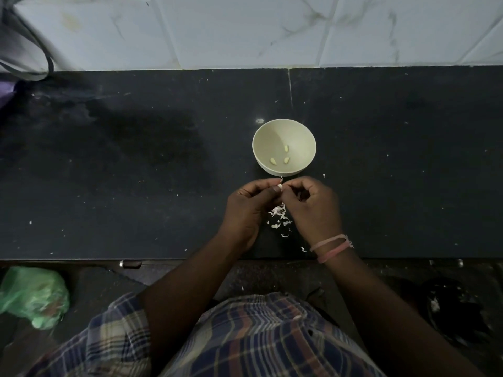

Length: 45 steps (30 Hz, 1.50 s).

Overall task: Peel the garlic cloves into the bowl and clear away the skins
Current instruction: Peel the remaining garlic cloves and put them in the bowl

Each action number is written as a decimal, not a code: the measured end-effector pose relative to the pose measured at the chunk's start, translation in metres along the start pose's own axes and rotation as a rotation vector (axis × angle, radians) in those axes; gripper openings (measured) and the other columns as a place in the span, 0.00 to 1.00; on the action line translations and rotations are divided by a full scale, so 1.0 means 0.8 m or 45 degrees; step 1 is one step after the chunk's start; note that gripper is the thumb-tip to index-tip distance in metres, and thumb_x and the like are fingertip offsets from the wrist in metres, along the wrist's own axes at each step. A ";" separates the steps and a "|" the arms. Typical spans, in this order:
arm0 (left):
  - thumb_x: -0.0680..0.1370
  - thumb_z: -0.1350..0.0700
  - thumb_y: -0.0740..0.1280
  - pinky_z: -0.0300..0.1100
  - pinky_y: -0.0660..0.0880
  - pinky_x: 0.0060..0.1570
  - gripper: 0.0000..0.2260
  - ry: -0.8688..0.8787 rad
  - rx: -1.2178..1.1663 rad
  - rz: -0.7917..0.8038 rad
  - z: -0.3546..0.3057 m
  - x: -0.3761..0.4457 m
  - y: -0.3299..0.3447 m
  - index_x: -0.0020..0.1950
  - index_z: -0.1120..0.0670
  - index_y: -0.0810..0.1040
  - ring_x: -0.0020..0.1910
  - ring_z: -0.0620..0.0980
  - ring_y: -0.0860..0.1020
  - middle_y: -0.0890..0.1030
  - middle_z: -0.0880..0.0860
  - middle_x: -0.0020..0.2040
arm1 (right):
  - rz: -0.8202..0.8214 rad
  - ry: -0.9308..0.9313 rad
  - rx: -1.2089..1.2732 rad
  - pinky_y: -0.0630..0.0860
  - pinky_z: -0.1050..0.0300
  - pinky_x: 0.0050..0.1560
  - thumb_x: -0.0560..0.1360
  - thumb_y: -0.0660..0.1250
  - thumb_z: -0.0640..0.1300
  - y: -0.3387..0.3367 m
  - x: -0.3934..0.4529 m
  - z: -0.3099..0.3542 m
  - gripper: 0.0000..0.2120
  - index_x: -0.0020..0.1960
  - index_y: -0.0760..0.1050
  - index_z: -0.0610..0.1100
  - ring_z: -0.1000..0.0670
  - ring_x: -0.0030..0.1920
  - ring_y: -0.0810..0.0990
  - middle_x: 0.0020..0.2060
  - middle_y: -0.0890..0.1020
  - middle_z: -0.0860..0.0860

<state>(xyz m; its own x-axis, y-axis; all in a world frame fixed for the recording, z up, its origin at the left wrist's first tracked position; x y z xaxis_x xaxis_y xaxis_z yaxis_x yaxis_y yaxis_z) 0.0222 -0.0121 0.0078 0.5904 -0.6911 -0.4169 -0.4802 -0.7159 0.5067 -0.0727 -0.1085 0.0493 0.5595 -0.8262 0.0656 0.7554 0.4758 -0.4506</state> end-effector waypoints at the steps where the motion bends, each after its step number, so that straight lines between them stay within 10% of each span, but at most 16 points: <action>1: 0.76 0.67 0.70 0.48 0.81 0.54 0.09 0.014 0.031 0.000 0.000 0.002 -0.001 0.56 0.64 0.82 0.49 0.58 0.84 0.85 0.65 0.50 | 0.006 0.009 0.007 0.78 0.57 0.40 0.72 0.72 0.41 0.001 0.001 0.000 0.01 0.41 0.82 0.45 0.55 0.36 0.80 0.35 0.83 0.53; 8: 0.76 0.67 0.71 0.57 0.79 0.60 0.09 0.115 0.178 -0.030 -0.005 0.006 -0.002 0.56 0.65 0.83 0.50 0.61 0.83 0.84 0.67 0.52 | 0.111 0.080 0.079 0.74 0.61 0.34 0.72 0.73 0.41 0.003 0.009 -0.003 0.02 0.40 0.83 0.44 0.58 0.30 0.76 0.30 0.82 0.52; 45: 0.79 0.66 0.67 0.37 0.82 0.48 0.08 -0.158 -0.187 0.046 0.005 -0.026 0.021 0.57 0.61 0.82 0.45 0.49 0.84 0.84 0.56 0.46 | 0.047 0.261 0.428 0.70 0.52 0.33 0.78 0.56 0.42 -0.026 -0.010 -0.015 0.15 0.37 0.72 0.36 0.48 0.32 0.71 0.29 0.73 0.45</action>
<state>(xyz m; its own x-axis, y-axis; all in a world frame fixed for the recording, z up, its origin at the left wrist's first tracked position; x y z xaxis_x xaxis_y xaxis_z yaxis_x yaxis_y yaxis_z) -0.0011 -0.0103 0.0219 0.4857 -0.7293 -0.4818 -0.3944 -0.6748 0.6238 -0.0971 -0.1150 0.0471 0.5344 -0.8336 -0.1396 0.8246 0.5504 -0.1304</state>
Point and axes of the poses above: each hand's wrist, its own x-axis towards the middle knuckle, its own y-axis out of the palm, z = x × y, the point moved 5 cm from there along x, towards the middle knuckle
